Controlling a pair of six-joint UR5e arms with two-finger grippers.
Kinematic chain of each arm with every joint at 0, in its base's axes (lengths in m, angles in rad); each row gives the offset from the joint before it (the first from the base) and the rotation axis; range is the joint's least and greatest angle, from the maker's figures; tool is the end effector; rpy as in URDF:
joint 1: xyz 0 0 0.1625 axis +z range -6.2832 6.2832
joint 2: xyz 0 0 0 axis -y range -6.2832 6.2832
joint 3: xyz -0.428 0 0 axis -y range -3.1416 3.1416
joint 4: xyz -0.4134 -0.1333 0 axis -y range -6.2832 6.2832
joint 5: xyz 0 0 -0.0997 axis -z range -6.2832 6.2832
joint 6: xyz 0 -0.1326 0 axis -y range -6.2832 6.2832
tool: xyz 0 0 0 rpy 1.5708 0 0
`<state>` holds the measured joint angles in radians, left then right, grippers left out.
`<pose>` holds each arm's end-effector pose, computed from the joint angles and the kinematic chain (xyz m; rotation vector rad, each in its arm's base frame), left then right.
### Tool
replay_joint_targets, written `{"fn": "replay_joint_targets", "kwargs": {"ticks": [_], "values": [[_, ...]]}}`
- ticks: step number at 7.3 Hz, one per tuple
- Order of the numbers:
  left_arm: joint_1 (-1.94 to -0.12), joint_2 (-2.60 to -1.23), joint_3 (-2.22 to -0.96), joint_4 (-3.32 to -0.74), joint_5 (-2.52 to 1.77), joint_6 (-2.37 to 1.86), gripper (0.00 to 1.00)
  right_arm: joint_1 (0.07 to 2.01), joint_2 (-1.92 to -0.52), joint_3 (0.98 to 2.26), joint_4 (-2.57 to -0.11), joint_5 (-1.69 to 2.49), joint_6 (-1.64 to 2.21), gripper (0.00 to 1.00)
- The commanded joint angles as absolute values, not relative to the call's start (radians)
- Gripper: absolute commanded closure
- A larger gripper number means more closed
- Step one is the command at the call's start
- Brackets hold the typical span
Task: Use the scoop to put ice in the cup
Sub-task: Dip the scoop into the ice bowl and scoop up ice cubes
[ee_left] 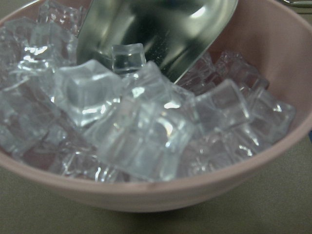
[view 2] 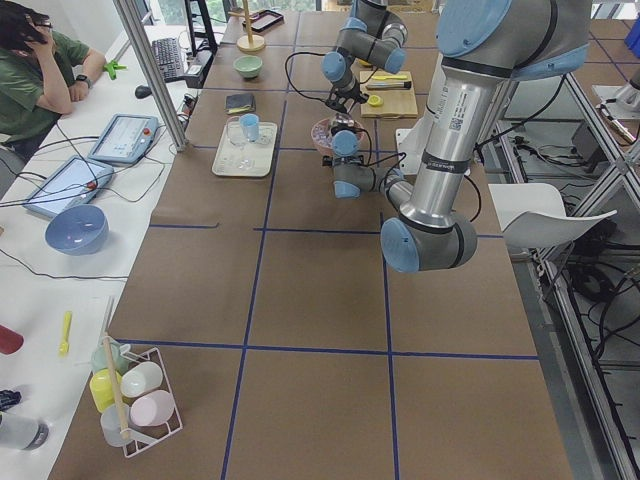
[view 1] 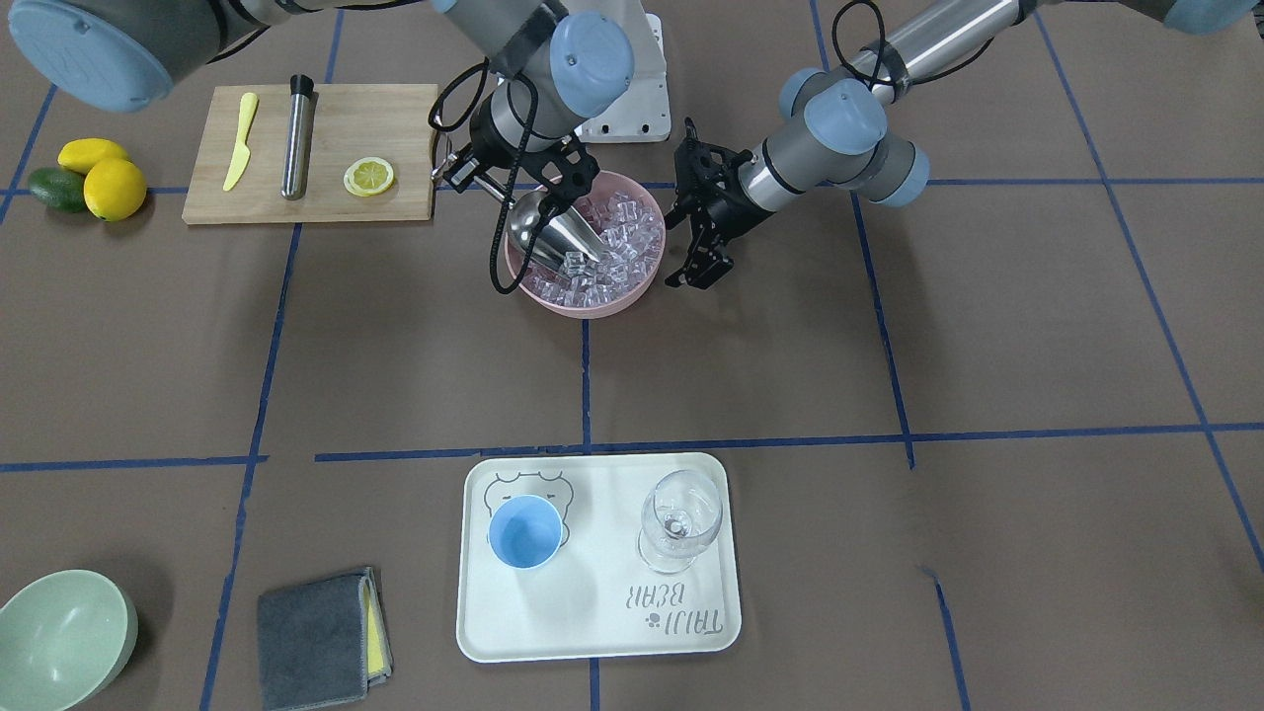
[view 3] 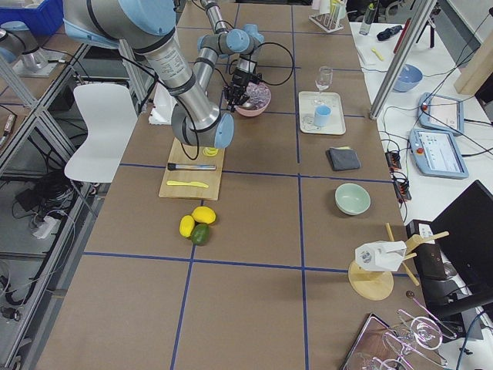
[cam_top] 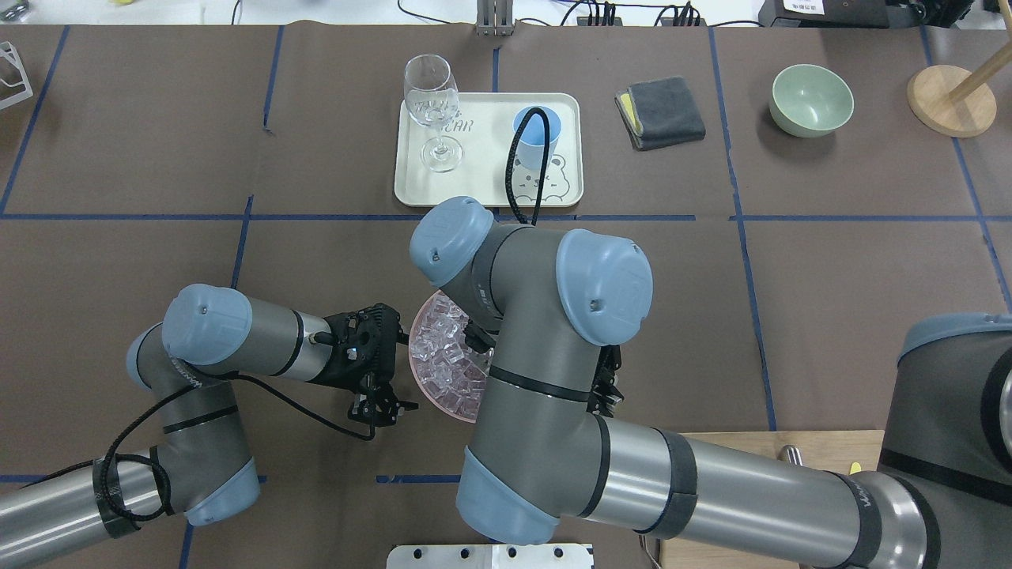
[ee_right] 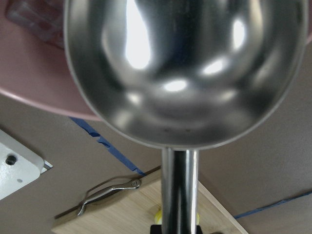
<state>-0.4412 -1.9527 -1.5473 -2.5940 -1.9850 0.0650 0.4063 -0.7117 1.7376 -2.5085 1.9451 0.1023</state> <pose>0.5849 -0.3646 0.3396 1.0814 1.0723 1.2605 -0.5622 -0.3342 0.2027 -0.1586 -0.3706 -1.0651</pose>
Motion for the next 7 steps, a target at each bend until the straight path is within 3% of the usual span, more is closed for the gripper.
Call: {"fn": "replay_joint_targets", "kwargs": {"ticks": [1,4,7], "values": [[-0.442,-1.953,-1.548,-2.594,-1.985,0.063,0.0,0.403,-0.75,1.799,-2.48,1.944,0.123,1.0],[-0.442,-1.953,-1.548,-2.594,-1.985,0.066,0.0,0.377,-0.808,1.815,-2.337,1.91,0.184,1.0],[-0.442,-1.953,-1.548,-2.595,-1.985,0.066,0.0,0.373,-0.891,1.934,-2.267,1.899,0.199,1.0]]}}
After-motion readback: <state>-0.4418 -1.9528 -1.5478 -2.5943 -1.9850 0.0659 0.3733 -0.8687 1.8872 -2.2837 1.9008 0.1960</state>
